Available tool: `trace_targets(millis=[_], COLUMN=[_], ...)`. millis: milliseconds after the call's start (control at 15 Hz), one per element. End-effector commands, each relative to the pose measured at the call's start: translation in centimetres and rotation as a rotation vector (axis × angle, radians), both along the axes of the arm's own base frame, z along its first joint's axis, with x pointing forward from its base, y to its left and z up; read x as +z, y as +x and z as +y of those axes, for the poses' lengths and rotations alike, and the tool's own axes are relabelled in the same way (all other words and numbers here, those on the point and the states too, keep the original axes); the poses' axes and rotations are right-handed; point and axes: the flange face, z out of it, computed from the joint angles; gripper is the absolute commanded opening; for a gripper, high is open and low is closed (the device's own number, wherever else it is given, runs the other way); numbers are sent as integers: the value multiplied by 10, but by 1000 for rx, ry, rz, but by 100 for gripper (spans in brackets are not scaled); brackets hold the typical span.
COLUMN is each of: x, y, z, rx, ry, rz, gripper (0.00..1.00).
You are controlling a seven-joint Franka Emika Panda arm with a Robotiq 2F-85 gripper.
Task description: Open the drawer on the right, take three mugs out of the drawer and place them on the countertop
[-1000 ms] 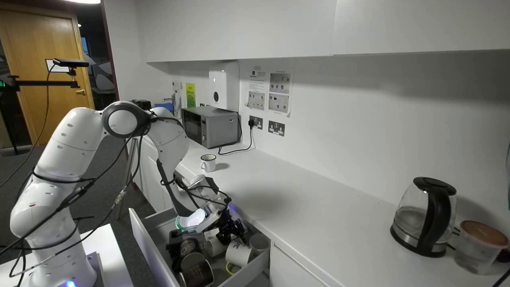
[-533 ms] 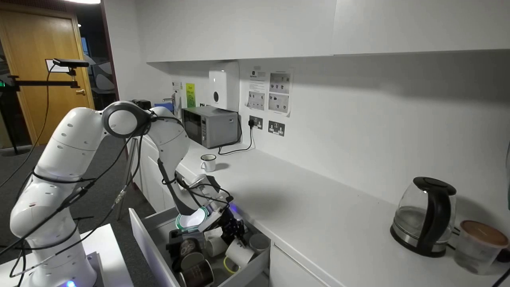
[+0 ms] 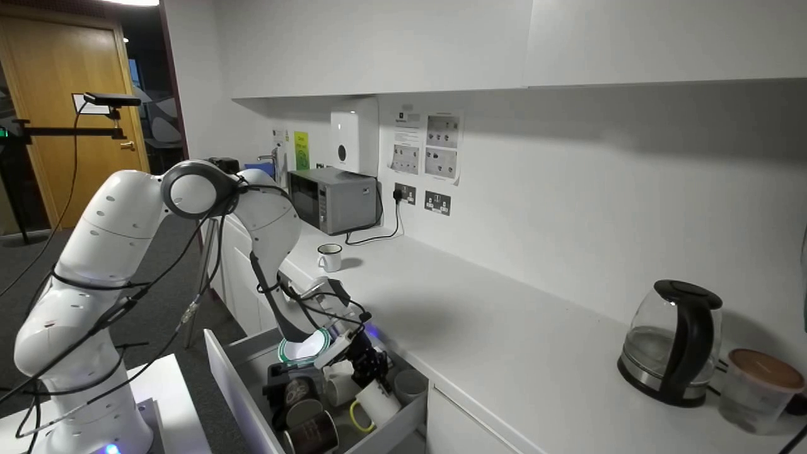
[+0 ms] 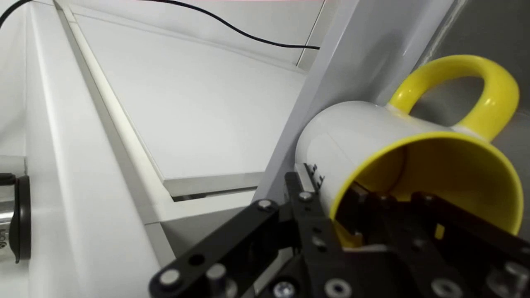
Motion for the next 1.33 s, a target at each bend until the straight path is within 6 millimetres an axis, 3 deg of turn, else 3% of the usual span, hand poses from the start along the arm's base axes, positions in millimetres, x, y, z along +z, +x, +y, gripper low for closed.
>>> trace_targets(millis=[0, 1267], x=[20, 104], y=[-3, -23], z=[-6, 3], rx=[-36, -292], ry=[-10, 184], rz=[-9, -175], gripper=[3, 3])
